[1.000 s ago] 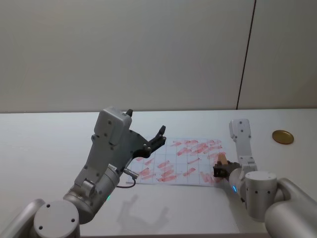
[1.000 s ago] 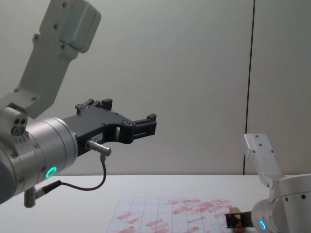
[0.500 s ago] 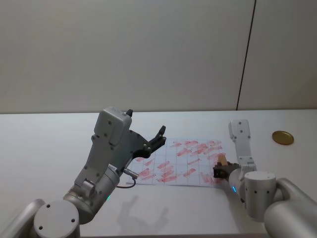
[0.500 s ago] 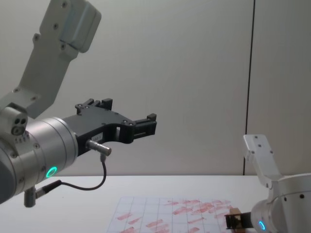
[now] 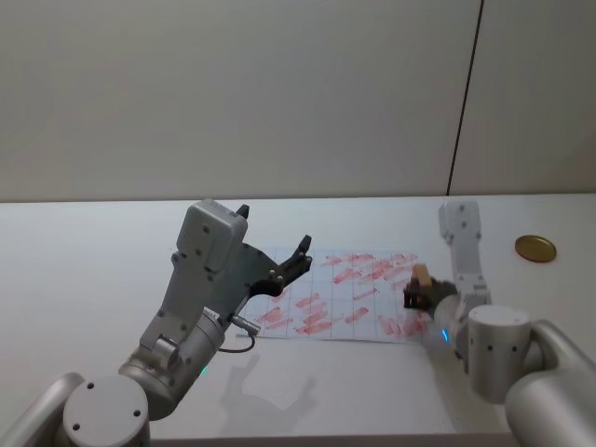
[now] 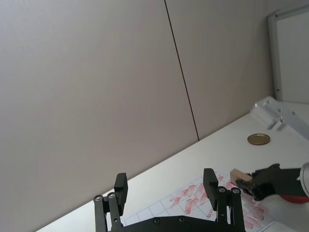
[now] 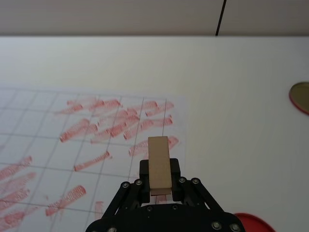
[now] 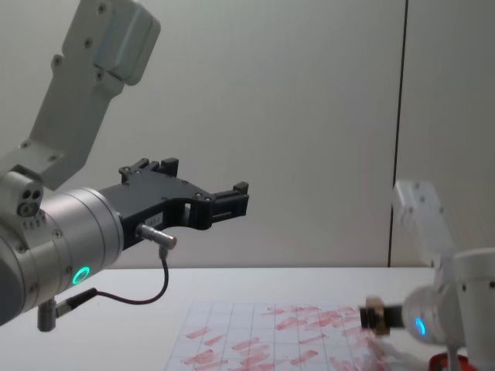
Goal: Use the one hand to pick up the stamp and affix it onto the A4 paper.
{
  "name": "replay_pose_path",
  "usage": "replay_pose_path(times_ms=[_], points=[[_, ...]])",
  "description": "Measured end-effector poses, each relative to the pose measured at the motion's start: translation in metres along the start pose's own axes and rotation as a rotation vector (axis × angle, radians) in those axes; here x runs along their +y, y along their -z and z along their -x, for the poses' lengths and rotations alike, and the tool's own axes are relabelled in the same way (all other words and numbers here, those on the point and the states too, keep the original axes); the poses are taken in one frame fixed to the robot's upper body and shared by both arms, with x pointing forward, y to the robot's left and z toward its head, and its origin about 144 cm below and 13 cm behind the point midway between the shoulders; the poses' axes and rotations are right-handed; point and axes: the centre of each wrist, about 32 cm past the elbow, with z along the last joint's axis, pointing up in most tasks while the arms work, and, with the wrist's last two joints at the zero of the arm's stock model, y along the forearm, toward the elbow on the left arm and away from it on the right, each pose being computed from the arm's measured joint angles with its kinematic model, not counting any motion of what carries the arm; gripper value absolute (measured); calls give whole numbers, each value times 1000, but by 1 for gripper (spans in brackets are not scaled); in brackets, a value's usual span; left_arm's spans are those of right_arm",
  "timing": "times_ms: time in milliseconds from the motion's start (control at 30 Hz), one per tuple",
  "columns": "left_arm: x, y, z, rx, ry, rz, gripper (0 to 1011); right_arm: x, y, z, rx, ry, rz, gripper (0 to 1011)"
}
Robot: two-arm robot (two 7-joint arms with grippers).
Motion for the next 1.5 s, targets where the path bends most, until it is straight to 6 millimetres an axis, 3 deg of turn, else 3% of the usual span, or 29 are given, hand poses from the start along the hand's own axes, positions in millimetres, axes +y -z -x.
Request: replay_pose_path(times_ms=[400,600,967,1500], points=[[0,0,0,0,0,0,993,-33,-40,-7,56,8,-154,220],[0,0,0,0,0,0,993,-47,-45,-15,78,28,-168,221],[0,0,0,0,0,0,993,-68,-31,-36,103,82,-120,220],[0,0,0,0,0,0,993,-80,1,-54,93,117,-19,220]])
